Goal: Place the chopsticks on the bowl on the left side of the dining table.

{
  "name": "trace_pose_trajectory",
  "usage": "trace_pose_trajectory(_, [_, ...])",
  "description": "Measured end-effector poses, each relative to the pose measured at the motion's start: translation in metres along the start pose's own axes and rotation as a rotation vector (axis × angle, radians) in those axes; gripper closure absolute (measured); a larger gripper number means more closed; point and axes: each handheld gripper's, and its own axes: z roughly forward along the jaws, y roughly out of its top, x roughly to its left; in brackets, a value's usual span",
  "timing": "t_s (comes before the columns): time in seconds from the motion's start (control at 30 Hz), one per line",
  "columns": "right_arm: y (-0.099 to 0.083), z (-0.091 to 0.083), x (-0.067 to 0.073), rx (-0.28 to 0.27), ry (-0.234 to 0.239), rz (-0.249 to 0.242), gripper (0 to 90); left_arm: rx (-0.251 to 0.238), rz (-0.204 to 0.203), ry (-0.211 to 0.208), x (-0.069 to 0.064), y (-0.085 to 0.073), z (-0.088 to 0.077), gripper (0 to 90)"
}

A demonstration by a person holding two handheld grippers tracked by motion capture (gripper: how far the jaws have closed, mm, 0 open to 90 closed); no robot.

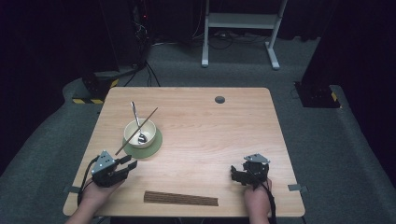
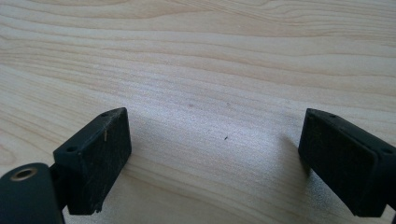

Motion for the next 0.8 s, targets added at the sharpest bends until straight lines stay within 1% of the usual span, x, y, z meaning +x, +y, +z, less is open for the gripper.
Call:
trace_pose_trajectory(0.03, [0.0, 0.0, 0.0, 0.0, 0.0, 0.0, 8.8, 0.008, 0.013, -0.001, -0.002, 0.0, 0.001, 59.7])
trace_pose_trajectory(0.1, [0.0, 0.0, 0.0, 0.0, 0.0, 0.001, 8.8, 0.022, 0.011, -0.017, -0.006, -0.001, 0.004, 59.2])
trace_pose_trajectory(0.13, [0.0, 0.0, 0.0, 0.0, -0.001, 0.001, 8.9, 0.022, 0.011, -0.017, -0.006, -0.001, 0.004, 58.9])
trace_pose_trajectory(0.2, [0.0, 0.0, 0.0, 0.0, 0.0, 0.0, 8.9, 0.056, 0.029, -0.063, -0.013, -0.002, 0.01, 57.6])
trace_pose_trajectory(0.23, [0.0, 0.0, 0.0, 0.0, 0.0, 0.0, 8.9, 0.056, 0.029, -0.063, -0.013, -0.002, 0.01, 56.2])
trace_pose_trajectory(0.27, [0.0, 0.0, 0.0, 0.0, 0.0, 0.0, 8.9, 0.093, 0.061, -0.095, -0.019, -0.003, 0.015, 54.1])
trace_pose_trajectory(0.3, [0.0, 0.0, 0.0, 0.0, 0.001, -0.001, 8.9, 0.103, 0.068, -0.104, -0.022, -0.004, 0.017, 52.5])
trace_pose_trajectory(0.37, [0.0, 0.0, 0.0, 0.0, 0.001, -0.001, 8.9, 0.118, 0.066, -0.132, -0.027, -0.007, 0.02, 51.0])
trace_pose_trajectory(0.4, [0.0, 0.0, 0.0, 0.0, 0.001, -0.001, 8.9, 0.118, 0.066, -0.132, -0.027, -0.007, 0.02, 50.8])
trace_pose_trajectory(0.43, [0.0, 0.0, 0.0, 0.0, 0.001, -0.001, 8.9, 0.131, 0.069, -0.149, -0.03, -0.009, 0.022, 50.3])
trace_pose_trajectory(0.47, [0.0, 0.0, 0.0, 0.0, 0.001, -0.001, 8.8, 0.147, 0.089, -0.178, -0.033, -0.01, 0.025, 49.5])
trace_pose_trajectory(0.5, [0.0, 0.0, 0.0, 0.0, 0.001, -0.001, 8.8, 0.147, 0.089, -0.178, -0.033, -0.01, 0.025, 49.2])
trace_pose_trajectory(0.53, [0.0, 0.0, 0.0, 0.0, 0.002, -0.003, 8.8, 0.157, 0.093, -0.194, -0.035, -0.01, 0.027, 49.0])
trace_pose_trajectory(0.57, [0.0, 0.0, 0.0, 0.001, 0.003, -0.003, 8.9, 0.16, 0.074, -0.209, -0.035, -0.011, 0.029, 49.0])
trace_pose_trajectory(0.6, [0.0, 0.0, 0.0, 0.0, 0.002, -0.003, 8.9, 0.169, 0.067, -0.22, -0.036, -0.013, 0.031, 49.0])
trace_pose_trajectory(0.63, [0.0, 0.0, 0.0, 0.0, 0.002, -0.002, 8.9, 0.169, 0.067, -0.22, -0.036, -0.013, 0.031, 49.1])
trace_pose_trajectory(0.67, [0.0, 0.0, 0.0, 0.0, 0.002, -0.002, 8.9, 0.194, 0.088, -0.238, -0.04, -0.015, 0.035, 48.9])
trace_pose_trajectory(0.7, [0.0, 0.0, 0.0, 0.0, 0.002, -0.002, 8.9, 0.194, 0.088, -0.238, -0.04, -0.015, 0.035, 48.3])
trace_pose_trajectory(0.77, [0.0, 0.0, 0.0, 0.0, 0.002, -0.003, 8.9, 0.213, 0.114, -0.261, -0.045, -0.016, 0.036, 47.6])
trace_pose_trajectory(0.8, [0.0, 0.0, 0.0, 0.0, 0.002, -0.003, 8.9, 0.211, 0.112, -0.265, -0.046, -0.016, 0.036, 47.5])
